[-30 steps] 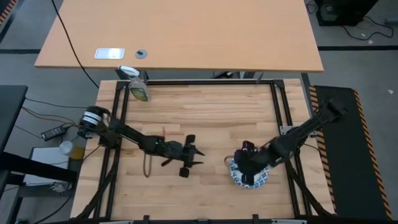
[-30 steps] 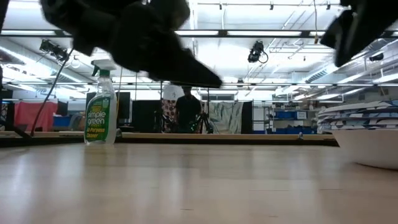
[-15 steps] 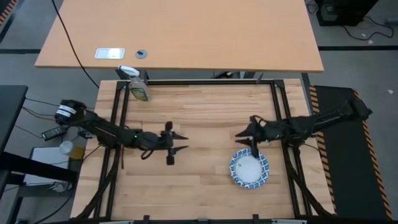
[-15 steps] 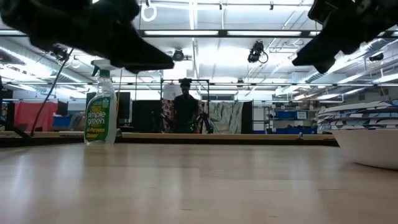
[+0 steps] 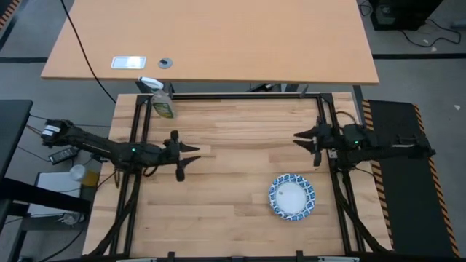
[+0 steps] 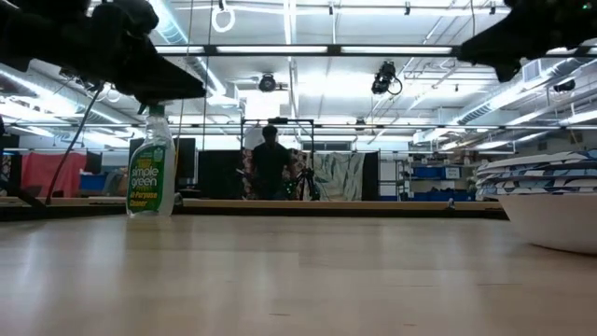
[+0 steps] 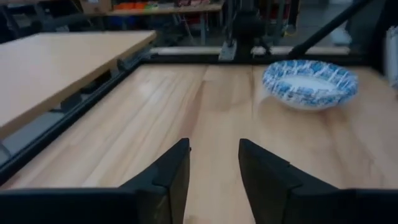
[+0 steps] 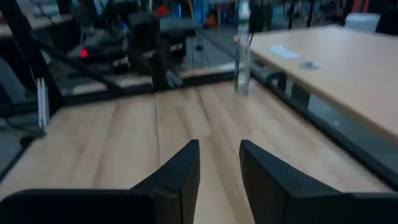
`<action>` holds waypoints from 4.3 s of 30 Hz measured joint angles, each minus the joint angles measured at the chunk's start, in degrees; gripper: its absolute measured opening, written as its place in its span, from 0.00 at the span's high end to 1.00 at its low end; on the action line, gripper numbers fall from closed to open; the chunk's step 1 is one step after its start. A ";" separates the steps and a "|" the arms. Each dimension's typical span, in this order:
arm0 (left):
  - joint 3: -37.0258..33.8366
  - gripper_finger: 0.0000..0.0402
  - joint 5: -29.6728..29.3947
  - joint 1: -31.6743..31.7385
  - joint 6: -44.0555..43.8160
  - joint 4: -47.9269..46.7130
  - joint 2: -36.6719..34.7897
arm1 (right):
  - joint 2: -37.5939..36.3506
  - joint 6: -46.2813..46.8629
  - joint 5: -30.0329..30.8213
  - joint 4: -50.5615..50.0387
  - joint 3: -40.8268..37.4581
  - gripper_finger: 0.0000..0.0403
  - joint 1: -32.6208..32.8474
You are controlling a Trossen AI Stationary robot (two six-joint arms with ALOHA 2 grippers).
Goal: Nest bowls inside each other
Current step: Return to Home Position
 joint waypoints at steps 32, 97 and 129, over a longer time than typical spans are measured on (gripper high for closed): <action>-12.22 0.73 6.77 -3.73 -2.68 -17.95 -41.52 | -19.42 -2.05 5.36 8.94 -10.03 0.70 -0.68; -12.17 0.73 6.77 -5.18 -9.03 -9.43 -42.24 | -19.38 5.97 5.45 10.18 -10.01 0.70 -0.68; -12.17 0.73 6.77 -5.17 -9.03 -9.43 -42.24 | -19.38 5.97 5.43 10.16 -10.01 0.70 -0.68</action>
